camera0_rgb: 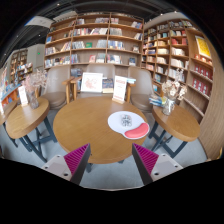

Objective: Arrange mouse

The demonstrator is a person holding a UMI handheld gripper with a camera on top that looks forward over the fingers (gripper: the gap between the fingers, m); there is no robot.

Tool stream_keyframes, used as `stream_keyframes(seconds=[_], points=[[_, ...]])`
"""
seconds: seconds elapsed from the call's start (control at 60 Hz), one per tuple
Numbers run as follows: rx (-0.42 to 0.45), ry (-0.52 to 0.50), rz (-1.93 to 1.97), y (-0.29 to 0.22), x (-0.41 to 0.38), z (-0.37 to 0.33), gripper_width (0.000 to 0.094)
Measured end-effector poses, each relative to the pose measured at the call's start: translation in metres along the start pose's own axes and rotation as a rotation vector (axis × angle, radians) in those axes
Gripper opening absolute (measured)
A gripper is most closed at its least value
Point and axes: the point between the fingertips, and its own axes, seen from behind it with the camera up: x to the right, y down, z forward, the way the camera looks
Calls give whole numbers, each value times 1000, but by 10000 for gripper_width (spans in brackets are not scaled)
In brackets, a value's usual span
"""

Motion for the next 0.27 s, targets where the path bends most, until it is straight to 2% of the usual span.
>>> stream_keyframes(seconds=[0.267], points=[[51,-10,-8,-10,-5,-23,852]])
